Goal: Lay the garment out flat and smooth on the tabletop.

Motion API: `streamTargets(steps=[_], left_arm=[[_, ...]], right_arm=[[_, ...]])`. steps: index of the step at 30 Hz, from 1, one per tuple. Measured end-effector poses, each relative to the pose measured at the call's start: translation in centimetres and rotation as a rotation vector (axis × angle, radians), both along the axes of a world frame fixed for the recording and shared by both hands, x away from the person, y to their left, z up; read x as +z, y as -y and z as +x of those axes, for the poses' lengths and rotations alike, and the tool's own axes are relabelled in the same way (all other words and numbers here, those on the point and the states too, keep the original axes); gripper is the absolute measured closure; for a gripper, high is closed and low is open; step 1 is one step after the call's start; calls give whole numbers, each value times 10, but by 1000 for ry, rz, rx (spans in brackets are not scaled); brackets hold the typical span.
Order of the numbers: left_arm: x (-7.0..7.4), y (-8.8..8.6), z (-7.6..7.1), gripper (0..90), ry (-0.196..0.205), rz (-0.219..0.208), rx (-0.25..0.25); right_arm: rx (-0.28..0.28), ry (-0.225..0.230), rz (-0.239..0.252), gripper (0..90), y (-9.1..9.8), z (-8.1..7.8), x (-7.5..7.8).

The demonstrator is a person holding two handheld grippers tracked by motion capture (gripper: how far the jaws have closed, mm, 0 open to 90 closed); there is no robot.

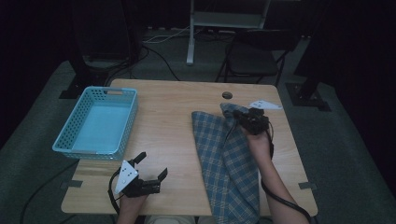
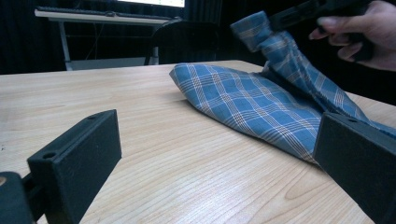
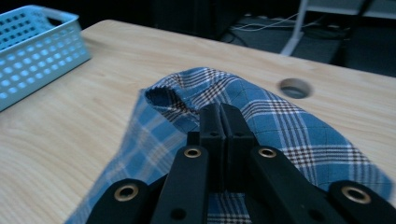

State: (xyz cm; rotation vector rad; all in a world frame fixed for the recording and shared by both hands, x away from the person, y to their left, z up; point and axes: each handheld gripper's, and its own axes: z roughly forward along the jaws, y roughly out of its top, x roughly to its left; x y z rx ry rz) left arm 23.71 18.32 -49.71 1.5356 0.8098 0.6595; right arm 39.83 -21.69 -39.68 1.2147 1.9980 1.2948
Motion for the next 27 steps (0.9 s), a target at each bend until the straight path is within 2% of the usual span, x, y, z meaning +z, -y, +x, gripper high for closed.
streamTargets(steps=[6,11,27], left_arm=[[0,-1,1,17,-9,-5,-4],[0,-1,1,17,-10,-5,-3],[0,-1,1,17,-13,-12,0]], right_arm=[[-87,12,-2,886,39,-8,7],[-166,-2,1,886,76,-14,4],[-401,-88,33,884,181,-39,-31]])
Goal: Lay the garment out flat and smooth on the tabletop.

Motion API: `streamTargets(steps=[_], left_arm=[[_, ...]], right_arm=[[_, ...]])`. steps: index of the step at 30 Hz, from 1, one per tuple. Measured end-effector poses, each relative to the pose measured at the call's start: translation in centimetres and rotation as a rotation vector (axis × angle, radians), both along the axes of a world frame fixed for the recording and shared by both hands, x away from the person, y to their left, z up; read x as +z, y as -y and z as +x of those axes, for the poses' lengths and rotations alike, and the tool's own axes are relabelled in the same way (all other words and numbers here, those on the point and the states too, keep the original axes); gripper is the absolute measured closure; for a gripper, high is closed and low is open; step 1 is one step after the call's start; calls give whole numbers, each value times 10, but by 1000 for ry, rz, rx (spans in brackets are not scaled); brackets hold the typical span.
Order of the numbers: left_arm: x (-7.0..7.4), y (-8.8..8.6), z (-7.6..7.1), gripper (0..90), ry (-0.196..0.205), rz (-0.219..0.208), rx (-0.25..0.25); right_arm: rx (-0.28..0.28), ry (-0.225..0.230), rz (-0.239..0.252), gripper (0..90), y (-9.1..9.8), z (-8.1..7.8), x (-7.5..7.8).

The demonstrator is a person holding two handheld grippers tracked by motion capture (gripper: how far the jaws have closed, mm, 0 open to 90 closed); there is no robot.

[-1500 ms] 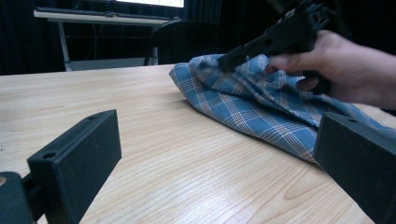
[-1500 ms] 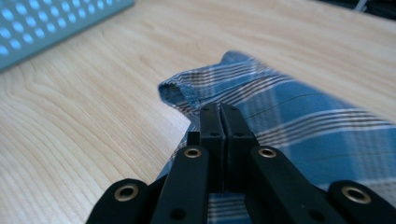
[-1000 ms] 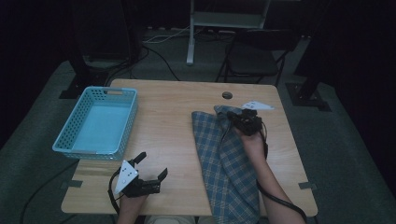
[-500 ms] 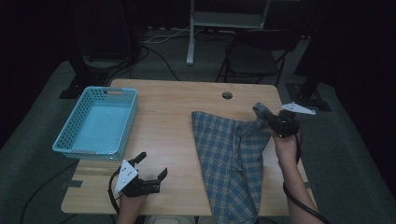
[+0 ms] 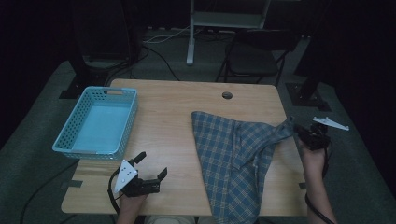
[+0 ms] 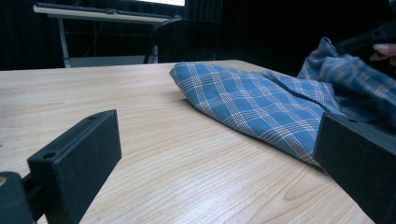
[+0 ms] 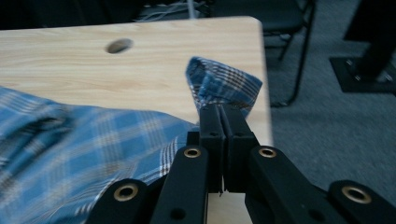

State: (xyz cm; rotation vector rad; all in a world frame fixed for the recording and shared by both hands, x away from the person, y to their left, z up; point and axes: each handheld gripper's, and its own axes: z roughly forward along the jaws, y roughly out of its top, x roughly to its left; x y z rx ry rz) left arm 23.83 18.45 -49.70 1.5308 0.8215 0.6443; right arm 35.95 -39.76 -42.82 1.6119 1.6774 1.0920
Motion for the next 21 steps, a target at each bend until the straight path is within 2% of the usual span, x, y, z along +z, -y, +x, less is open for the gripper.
streamTargets(steps=[8,10,14,18,20,21], left_arm=[[0,0,0,17,-1,3,6],[0,0,0,17,-4,1,5],[0,-1,0,17,-5,-1,4],[0,0,0,17,3,8,22],[0,-1,0,16,3,3,27],[0,-1,0,16,4,2,26]], right_arm=[[-94,-78,19,875,39,-8,-29],[-110,-98,41,872,45,-10,-37],[-135,-119,44,829,51,-12,-48],[-168,-120,47,675,53,-14,-53],[-177,-112,50,524,53,-16,-54],[-177,-113,53,479,52,-16,-55]])
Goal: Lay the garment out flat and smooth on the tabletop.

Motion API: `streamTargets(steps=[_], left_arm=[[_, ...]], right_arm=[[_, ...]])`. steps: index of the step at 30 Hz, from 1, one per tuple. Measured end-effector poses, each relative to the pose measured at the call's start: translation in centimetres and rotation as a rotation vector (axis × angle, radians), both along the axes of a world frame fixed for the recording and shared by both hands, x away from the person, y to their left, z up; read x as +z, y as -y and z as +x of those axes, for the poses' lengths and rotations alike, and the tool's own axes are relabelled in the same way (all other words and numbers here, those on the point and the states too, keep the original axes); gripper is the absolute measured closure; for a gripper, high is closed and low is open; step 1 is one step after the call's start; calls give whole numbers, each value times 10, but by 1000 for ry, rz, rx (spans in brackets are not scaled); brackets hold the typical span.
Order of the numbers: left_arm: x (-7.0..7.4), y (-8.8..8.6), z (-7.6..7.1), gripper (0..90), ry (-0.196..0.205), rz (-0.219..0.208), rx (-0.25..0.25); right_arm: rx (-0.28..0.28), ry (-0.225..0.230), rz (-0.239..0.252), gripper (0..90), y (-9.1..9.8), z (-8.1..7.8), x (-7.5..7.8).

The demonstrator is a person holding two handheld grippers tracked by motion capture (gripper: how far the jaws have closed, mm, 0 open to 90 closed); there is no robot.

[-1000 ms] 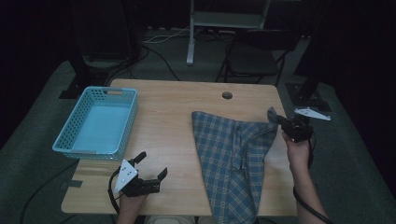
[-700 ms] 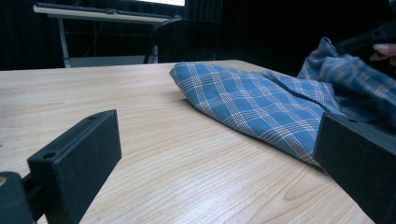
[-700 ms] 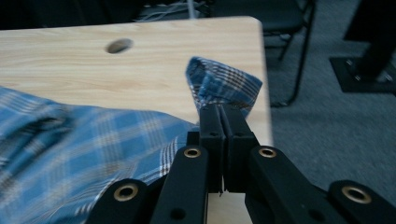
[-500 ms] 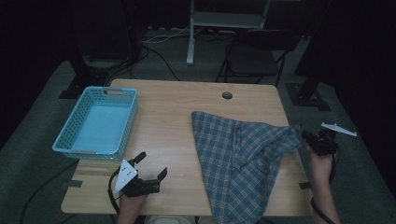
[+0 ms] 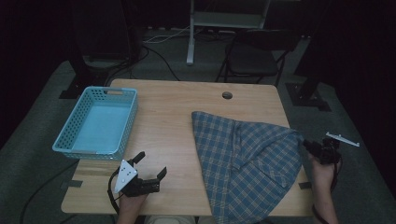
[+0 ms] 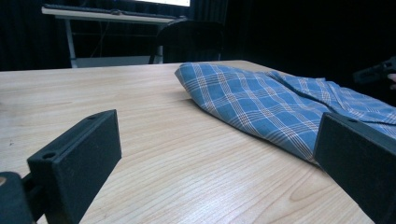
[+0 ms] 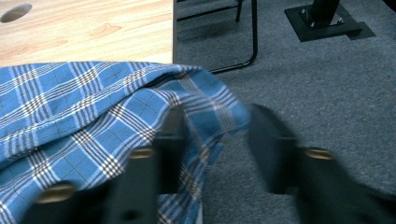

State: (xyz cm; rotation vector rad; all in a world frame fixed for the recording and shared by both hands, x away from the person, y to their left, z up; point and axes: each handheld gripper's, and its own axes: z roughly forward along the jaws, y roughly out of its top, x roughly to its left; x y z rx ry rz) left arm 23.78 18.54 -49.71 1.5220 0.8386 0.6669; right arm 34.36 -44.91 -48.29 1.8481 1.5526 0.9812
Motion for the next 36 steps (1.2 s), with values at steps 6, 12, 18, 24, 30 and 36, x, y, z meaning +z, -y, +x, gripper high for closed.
streamTargets(steps=[6,12,18,24,30,36], left_arm=[[0,0,0,16,-4,1,-9],[0,-1,0,17,-17,-26,-21],[1,-2,8,17,-85,-44,-64],[5,4,10,17,-107,-4,-96],[37,34,8,17,-94,-46,-186],[72,78,22,17,-82,-2,-271]], right_arm=[[54,-21,-12,416,-11,-3,-1],[47,-18,15,290,-18,-13,0],[131,23,16,172,-36,-35,-6],[155,47,-18,171,-46,-48,-9],[129,155,-34,171,-53,-70,-10],[135,159,-53,172,-55,-73,-13]])
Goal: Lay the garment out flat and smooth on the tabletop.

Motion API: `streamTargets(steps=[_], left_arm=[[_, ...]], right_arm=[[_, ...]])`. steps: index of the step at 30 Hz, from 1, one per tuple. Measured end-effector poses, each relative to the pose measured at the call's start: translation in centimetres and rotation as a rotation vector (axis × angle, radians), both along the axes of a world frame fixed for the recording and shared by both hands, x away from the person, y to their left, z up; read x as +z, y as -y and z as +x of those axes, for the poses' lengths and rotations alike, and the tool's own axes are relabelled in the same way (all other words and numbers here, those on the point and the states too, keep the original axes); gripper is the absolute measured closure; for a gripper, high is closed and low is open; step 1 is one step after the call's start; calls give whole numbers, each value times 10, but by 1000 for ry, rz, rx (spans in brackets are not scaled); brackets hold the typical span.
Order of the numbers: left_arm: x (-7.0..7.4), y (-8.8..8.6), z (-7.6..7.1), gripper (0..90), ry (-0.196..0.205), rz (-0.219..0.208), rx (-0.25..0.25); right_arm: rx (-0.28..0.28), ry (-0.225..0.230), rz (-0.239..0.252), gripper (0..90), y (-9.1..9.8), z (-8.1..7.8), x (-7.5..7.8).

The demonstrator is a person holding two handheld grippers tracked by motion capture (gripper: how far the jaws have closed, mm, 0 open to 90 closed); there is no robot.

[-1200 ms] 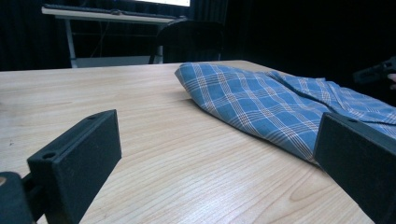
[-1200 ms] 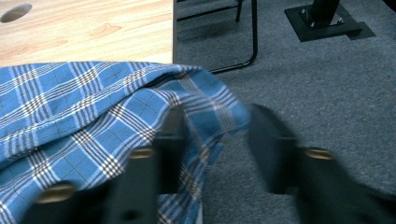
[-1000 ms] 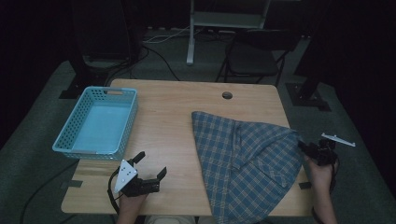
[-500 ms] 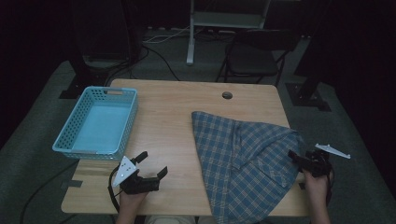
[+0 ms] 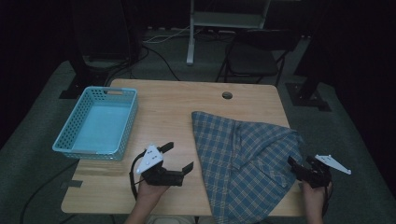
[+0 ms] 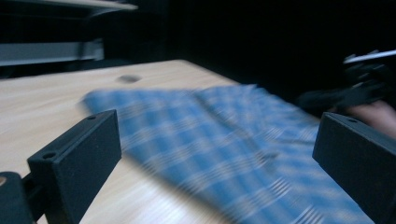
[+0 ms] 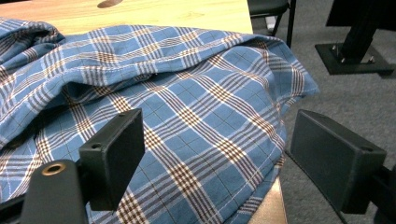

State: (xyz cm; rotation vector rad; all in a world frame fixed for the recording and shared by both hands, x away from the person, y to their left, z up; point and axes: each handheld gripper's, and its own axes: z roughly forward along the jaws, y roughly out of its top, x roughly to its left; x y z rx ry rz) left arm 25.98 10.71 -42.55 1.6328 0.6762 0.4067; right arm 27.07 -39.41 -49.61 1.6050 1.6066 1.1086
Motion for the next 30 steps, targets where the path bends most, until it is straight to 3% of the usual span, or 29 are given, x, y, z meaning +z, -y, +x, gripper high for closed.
streamTargets(steps=[1,2,3,5,9,12,13,16,22,27,30], left_arm=[[0,0,0,17,0,0,0],[10,16,7,17,15,20,-26],[10,16,7,17,15,20,-26],[17,32,15,17,26,46,-40],[21,51,30,17,4,45,-51],[22,58,37,17,5,52,-54],[22,69,48,17,-2,50,-50],[22,77,56,18,-6,61,-43],[12,113,83,17,-63,115,-57],[-9,141,100,18,-157,177,-66],[-22,148,106,47,-207,186,-68]], right_arm=[[7,0,0,172,0,0,0],[6,-1,4,172,0,0,0],[-1,3,10,173,1,0,0],[-5,12,16,172,1,-2,0],[-22,29,32,173,3,-3,0],[-25,29,24,173,2,-3,0],[-24,35,-13,173,-2,-4,0],[-20,33,-37,174,-5,-5,0],[-26,28,-19,200,-3,-4,0],[-25,33,-15,200,-2,-5,0],[-23,34,-21,200,-3,-5,0]])
